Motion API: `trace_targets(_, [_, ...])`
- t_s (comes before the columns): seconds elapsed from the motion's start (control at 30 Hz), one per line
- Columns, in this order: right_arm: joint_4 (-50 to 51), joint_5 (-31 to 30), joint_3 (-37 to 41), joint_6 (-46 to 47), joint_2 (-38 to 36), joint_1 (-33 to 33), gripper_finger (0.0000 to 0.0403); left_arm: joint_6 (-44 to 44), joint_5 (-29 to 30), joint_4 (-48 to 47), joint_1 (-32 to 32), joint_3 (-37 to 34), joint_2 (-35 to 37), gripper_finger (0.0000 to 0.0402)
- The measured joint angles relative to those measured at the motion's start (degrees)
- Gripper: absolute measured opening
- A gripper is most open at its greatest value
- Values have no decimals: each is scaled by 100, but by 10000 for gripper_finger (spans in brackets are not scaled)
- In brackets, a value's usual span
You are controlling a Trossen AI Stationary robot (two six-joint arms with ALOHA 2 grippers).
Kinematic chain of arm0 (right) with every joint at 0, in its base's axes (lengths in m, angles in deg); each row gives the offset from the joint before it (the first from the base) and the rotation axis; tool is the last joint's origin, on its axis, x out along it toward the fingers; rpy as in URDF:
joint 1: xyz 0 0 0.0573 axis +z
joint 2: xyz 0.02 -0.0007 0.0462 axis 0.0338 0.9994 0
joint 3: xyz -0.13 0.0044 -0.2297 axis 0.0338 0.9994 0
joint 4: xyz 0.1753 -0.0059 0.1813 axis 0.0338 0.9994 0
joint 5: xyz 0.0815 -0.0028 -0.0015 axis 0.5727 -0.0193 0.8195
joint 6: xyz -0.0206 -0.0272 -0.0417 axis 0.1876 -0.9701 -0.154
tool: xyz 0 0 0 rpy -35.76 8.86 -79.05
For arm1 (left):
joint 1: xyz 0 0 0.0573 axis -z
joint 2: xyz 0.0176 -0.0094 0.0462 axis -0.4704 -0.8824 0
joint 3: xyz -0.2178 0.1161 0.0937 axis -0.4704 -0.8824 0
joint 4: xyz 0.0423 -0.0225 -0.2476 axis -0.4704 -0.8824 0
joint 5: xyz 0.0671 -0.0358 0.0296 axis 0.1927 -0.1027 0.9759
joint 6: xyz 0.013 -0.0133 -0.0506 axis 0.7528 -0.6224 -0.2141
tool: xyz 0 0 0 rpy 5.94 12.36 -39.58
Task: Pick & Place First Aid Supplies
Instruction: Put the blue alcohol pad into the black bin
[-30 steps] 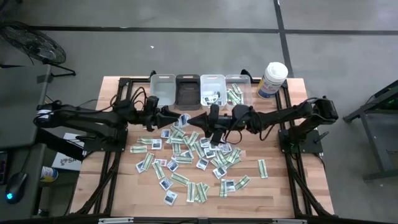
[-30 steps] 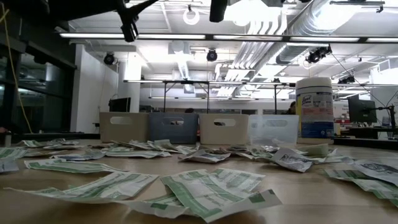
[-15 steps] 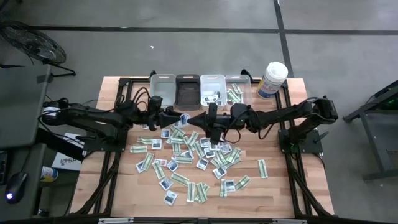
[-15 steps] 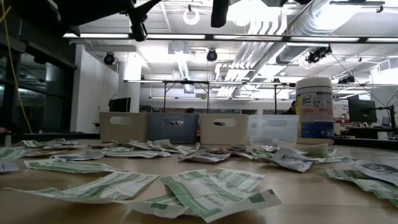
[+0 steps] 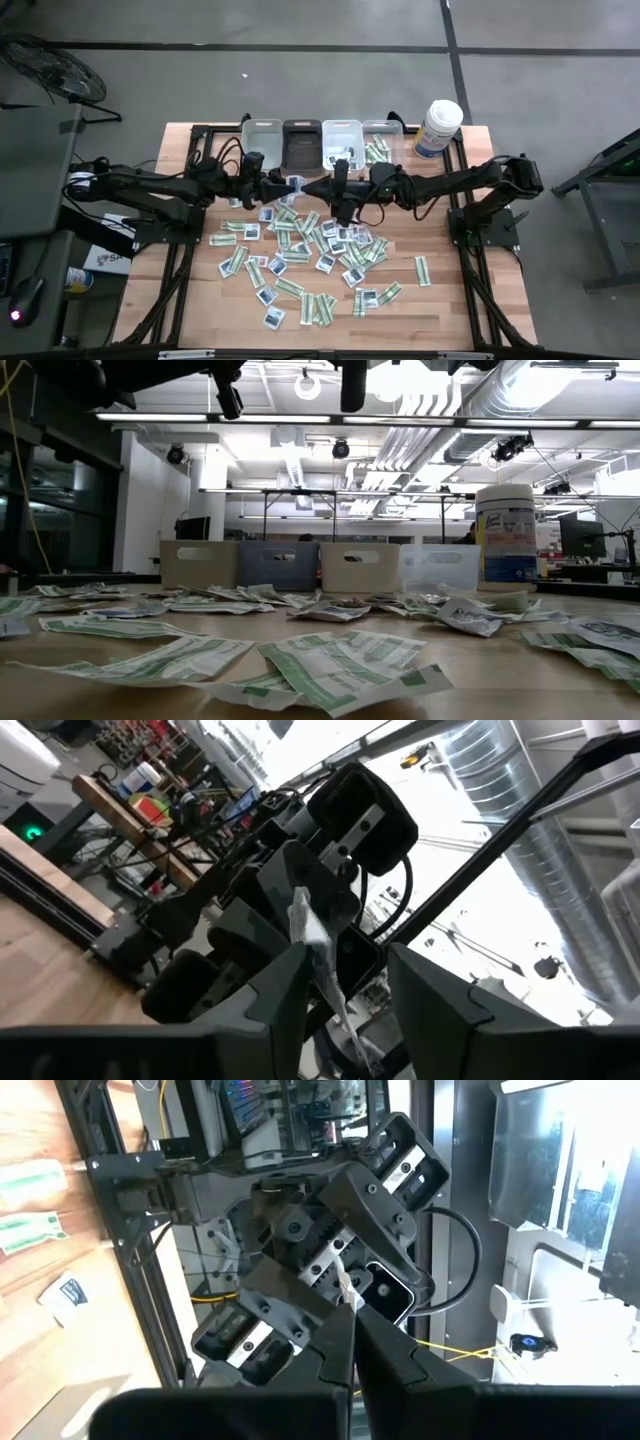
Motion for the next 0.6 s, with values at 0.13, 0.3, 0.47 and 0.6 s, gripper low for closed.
trace_targets(0.13, [18,-30,-1,22,0,1,0,4,102,-61,0,0,0,135])
trace_targets(0.3, [48,-112,0,98,0,3,0,107,141,-125,0,0,0,124])
trace_targets(0.47, [85,-112,0,111,0,3,0,132,278,-245,0,-2,0,71])
trace_targets(0.6, [87,-109,0,133,0,5,0,342,314,-269,0,-4,0,12])
